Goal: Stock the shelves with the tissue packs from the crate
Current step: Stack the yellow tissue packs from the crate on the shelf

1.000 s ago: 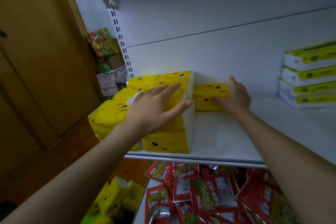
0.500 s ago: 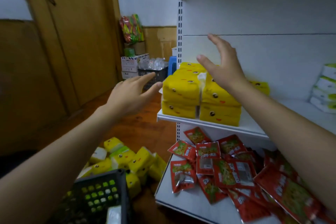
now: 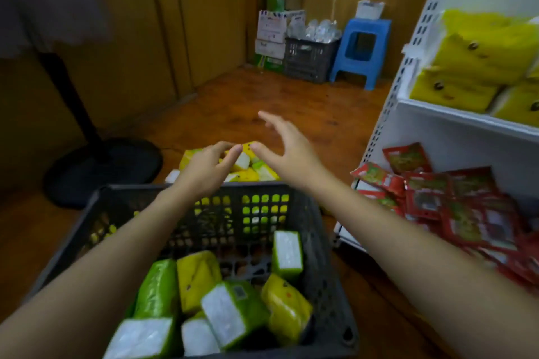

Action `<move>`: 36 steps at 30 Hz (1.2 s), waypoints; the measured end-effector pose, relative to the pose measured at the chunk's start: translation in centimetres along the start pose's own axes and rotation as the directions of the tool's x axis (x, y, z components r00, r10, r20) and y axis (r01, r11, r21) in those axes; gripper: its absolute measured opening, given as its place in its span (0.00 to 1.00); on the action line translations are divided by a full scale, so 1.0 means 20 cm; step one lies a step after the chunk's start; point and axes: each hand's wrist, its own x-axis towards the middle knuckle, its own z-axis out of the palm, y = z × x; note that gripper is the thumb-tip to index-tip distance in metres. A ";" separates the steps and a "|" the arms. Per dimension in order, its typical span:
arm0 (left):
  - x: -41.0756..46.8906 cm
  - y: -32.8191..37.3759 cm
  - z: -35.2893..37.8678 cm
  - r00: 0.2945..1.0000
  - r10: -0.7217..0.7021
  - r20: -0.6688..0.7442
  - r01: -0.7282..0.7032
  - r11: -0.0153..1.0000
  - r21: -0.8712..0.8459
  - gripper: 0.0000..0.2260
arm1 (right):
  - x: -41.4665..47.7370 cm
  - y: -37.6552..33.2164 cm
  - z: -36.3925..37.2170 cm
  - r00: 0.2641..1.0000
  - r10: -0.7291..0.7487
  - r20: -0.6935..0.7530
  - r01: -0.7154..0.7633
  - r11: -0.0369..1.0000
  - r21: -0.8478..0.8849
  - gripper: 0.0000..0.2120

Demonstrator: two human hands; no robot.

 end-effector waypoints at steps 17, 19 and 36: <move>-0.40 -0.94 0.30 0.791 -0.285 0.541 0.222 0.958 0.179 0.18 | -0.36 0.50 1.22 0.522 0.520 0.677 -0.660 0.748 -0.065 0.38; -0.39 -0.97 0.33 0.770 -0.273 0.576 0.175 0.959 0.221 0.18 | -0.35 0.50 1.20 0.496 0.534 0.685 -0.667 0.739 -0.093 0.28; -0.25 -0.93 0.55 0.696 -0.272 0.664 0.096 0.952 0.290 0.26 | -0.41 0.56 1.20 0.465 0.570 0.678 -0.718 0.690 -0.088 0.34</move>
